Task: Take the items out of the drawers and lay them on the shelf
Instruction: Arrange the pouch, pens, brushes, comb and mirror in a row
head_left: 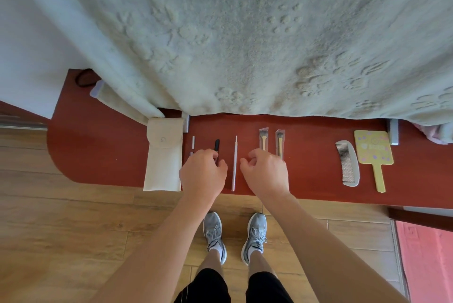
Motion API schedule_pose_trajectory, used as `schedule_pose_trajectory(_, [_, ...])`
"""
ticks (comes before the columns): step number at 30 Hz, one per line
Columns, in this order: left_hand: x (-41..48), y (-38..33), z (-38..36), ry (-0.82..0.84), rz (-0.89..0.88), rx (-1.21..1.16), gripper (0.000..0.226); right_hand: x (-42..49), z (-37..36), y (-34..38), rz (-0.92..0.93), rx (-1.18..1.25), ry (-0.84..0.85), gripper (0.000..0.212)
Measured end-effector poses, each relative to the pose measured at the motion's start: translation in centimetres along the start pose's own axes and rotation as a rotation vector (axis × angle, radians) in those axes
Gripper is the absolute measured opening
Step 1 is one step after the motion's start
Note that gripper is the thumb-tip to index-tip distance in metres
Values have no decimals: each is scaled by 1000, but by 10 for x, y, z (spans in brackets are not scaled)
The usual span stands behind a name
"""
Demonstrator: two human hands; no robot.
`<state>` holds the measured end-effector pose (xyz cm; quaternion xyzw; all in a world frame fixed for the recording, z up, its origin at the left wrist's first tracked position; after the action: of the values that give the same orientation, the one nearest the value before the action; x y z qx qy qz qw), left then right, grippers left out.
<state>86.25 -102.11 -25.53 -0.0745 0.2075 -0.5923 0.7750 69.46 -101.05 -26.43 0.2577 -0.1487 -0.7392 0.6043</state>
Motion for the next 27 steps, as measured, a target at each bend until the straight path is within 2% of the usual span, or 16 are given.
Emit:
schedule_pose_trajectory(11, [11, 20, -14, 113, -51, 52, 27, -3, -44, 13, -59, -109, 99, 19])
schedule_pose_trajectory(27, [9, -19, -32, 178, -118, -170, 23, -1, -23, -15, -102, -122, 55, 16])
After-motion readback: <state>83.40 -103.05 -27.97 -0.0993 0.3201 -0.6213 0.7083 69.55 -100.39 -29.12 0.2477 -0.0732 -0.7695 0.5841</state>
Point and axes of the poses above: each hand's wrist, its own x-axis towards the middle knuckle, its own z-axis out of the back of the hand, y = z × x, the point moved 8 cm from there along x, towards the middle knuckle, and after that the axes turned 6 degrees about z, right-handed, at the moved point
